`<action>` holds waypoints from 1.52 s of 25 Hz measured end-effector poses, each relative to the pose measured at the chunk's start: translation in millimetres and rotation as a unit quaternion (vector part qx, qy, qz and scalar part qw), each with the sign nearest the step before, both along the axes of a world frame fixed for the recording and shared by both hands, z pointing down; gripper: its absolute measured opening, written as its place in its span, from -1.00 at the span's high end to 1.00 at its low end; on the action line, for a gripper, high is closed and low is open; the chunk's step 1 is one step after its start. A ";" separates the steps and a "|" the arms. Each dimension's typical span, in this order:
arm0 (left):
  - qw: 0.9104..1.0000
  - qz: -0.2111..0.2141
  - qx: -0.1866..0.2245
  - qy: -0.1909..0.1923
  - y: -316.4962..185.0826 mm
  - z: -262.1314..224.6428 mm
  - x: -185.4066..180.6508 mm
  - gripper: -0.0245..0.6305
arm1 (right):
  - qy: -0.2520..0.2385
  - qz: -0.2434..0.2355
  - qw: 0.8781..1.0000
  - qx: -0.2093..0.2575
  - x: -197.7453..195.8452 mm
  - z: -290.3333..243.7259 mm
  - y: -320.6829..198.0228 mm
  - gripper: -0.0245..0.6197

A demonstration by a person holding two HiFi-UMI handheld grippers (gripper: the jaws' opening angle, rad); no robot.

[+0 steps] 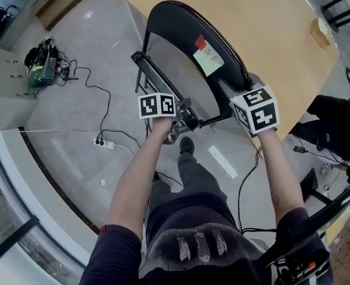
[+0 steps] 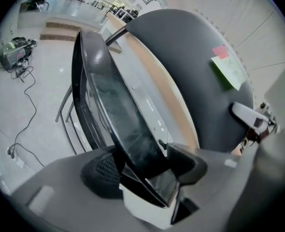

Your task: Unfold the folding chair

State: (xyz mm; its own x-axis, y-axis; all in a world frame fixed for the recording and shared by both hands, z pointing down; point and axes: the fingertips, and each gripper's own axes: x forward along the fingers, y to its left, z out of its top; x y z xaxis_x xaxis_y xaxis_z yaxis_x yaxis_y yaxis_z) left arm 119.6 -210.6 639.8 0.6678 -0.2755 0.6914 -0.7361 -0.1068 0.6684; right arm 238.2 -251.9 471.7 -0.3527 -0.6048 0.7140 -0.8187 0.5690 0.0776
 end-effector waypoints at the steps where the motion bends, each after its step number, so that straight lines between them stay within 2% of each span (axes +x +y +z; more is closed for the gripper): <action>1: 1.000 -0.003 0.000 0.002 1.9 -0.5 -3.3 0.10 | 0.000 0.002 1.000 -0.001 -0.6 0.1 -0.1 0.43; 8: 1.000 -0.013 0.005 0.008 17.6 -1.5 -25.4 0.10 | -0.005 0.016 1.000 -0.009 1.1 1.6 0.8 0.41; 12: 1.000 -0.017 0.013 0.001 31.2 1.5 -51.3 0.22 | -0.014 0.021 1.000 -0.017 -7.2 10.5 -0.1 0.40; 17: 0.999 -0.032 0.007 0.002 34.9 0.6 -64.4 0.23 | -0.014 0.031 0.999 -0.020 -11.5 13.9 -3.8 0.40; 22: 0.999 -0.034 -0.014 -0.002 44.8 2.7 -78.6 0.23 | -0.016 0.017 0.999 -0.022 -24.8 13.3 -1.0 0.40; 25: 0.999 -0.031 -0.015 -0.004 58.4 0.0 -100.3 0.23 | -0.018 0.006 1.000 -0.008 -45.9 3.5 14.2 0.41; 29: 0.998 -0.065 -0.016 -0.012 93.4 12.5 -138.2 0.21 | -0.035 -0.031 0.999 -0.010 -73.1 17.0 36.9 0.41; 31: 0.997 -0.068 -0.020 -0.015 95.8 25.8 -132.8 0.21 | -0.033 -0.016 0.999 -0.016 -48.3 23.1 33.6 0.41; 34: 0.998 -0.053 -0.013 0.018 90.5 33.4 -105.5 0.22 | -0.022 0.016 0.999 -0.019 -11.2 18.2 31.8 0.42; 38: 0.997 -0.077 -0.004 0.032 99.4 33.5 -136.1 0.22 | -0.029 0.005 0.999 -0.025 -34.0 18.6 24.4 0.42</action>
State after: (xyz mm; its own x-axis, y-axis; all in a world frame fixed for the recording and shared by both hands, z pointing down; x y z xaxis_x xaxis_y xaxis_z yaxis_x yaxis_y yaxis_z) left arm -16.5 -111.3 673.3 0.6617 -0.3729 0.6504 -0.6986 0.0084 0.7155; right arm 204.2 -227.5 490.3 -0.3885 -0.5723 0.7222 -0.8263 0.5632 0.0017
